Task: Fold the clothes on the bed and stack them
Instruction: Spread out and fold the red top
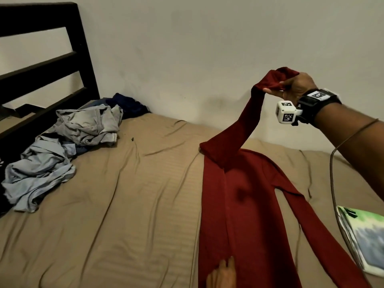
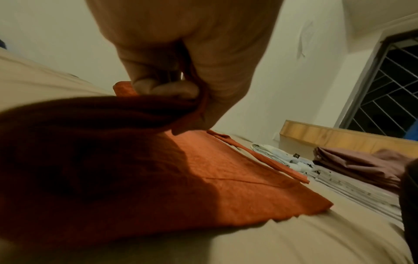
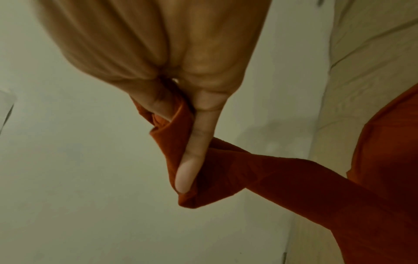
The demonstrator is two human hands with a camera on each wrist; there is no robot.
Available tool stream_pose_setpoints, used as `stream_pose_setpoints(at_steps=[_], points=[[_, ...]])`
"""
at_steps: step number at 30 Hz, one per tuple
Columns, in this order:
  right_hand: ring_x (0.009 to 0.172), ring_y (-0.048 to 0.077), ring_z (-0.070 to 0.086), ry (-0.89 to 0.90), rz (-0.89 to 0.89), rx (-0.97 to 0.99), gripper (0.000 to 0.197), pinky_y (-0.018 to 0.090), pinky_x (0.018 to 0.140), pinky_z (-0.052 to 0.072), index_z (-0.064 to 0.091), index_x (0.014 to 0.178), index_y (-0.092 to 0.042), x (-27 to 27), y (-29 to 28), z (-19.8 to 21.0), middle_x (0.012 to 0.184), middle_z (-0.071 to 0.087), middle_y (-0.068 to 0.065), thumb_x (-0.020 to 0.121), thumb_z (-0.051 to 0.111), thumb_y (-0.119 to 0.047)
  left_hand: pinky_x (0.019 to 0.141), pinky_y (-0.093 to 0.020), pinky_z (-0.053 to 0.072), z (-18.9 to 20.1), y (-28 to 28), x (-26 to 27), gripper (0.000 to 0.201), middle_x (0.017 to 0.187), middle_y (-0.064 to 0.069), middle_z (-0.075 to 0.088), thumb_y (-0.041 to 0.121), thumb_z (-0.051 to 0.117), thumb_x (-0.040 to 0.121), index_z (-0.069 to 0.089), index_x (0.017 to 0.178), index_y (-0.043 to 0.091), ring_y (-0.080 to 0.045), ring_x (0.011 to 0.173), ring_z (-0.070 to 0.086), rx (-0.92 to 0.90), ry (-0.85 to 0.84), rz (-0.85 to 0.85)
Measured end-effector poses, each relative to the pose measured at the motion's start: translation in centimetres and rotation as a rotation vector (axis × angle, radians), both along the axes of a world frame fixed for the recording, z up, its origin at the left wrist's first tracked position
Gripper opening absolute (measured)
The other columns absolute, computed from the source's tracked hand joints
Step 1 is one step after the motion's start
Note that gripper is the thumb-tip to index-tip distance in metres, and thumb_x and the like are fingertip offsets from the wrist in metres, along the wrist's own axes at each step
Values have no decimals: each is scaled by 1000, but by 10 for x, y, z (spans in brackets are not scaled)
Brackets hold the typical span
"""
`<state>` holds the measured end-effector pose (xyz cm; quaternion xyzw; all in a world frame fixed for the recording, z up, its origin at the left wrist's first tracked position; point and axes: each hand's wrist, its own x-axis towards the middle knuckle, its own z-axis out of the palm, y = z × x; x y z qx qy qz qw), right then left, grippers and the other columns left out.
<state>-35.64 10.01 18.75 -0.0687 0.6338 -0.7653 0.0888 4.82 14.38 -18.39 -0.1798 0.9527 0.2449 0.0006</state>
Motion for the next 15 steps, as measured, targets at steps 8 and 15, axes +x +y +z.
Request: stream_pose_setpoints(at_steps=[8, 15], points=[[110, 51, 62, -10, -50, 94, 70, 54, 80, 59, 60, 131, -1, -22, 51, -43, 140, 55, 19, 78, 29, 31, 24, -13, 19, -15, 7, -3, 46, 50, 2, 61, 24, 36, 62, 81, 63, 25, -12, 16, 36, 9, -63, -72], [113, 47, 63, -16, -48, 200, 67, 50, 77, 61, 66, 118, -5, -25, 97, -72, 139, 57, 17, 73, 33, 32, 26, -13, 22, -29, 6, 3, 50, 49, -1, 57, 9, 37, 83, 79, 59, 22, -13, 22, 39, -97, -70, -38]])
